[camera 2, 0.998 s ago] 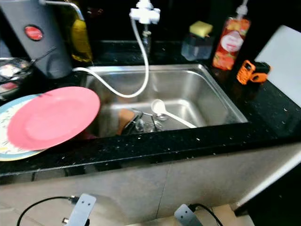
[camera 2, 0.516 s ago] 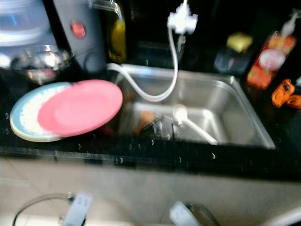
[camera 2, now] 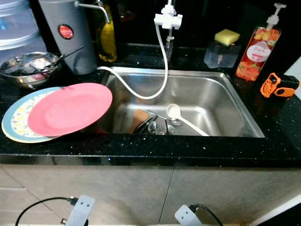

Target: Kitchen organization

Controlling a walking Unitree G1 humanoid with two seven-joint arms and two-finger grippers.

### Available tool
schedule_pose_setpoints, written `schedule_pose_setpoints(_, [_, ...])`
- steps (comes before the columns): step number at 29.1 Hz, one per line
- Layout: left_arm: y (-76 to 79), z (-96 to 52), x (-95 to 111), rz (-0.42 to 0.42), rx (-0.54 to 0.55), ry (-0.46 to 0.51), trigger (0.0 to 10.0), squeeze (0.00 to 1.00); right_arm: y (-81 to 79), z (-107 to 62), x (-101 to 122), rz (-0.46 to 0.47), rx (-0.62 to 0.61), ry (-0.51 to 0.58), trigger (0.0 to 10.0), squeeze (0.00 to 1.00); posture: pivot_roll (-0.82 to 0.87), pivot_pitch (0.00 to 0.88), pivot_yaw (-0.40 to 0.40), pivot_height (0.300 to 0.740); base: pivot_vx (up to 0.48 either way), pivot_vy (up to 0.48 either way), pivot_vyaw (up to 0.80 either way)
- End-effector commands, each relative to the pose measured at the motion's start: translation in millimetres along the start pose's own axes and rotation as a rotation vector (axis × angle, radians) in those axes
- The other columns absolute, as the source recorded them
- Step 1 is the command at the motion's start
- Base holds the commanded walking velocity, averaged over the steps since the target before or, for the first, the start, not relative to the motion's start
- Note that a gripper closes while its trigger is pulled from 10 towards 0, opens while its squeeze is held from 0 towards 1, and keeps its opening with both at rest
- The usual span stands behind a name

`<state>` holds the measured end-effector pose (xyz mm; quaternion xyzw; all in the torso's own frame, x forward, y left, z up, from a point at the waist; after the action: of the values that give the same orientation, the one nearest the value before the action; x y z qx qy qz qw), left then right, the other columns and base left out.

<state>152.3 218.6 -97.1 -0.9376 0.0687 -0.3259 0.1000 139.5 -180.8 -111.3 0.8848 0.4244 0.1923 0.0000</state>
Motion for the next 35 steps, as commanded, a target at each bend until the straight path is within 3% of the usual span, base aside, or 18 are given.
schedule_pose_setpoints(1, [-0.3, -0.6, -1.6, -0.01, -0.001, -0.004, 10.0, 0.0, 0.6, -0.4, -1.9, 0.025, 0.001, -0.005, 10.0, 0.0, 0.19, 0.0, -0.069, 0.74, 0.0, 0.0, 0.0])
schedule_pose_setpoints(35, [-1.0, -1.3, -7.3, 0.007, -0.005, -0.037, 10.0, 0.0, -0.3, -1.0, -4.3, 0.028, 0.0, -0.004, 10.0, 0.0, 0.18, 0.0, -0.063, 0.74, 0.0, 0.0, 0.0])
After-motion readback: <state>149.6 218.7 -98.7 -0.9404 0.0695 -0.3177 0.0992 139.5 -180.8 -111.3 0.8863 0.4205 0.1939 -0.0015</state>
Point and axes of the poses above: a point about 5 cm out from each wrist's last joint towards the gripper, its own z axis pointing out of the wrist towards the gripper, its own x axis along the axis of the wrist's last joint, y = z × x, the point moved 1 cm from there along z, pointing out of the wrist towards the gripper, and after that the axes turned 10 degrees about -z, right-handed, at the moved point
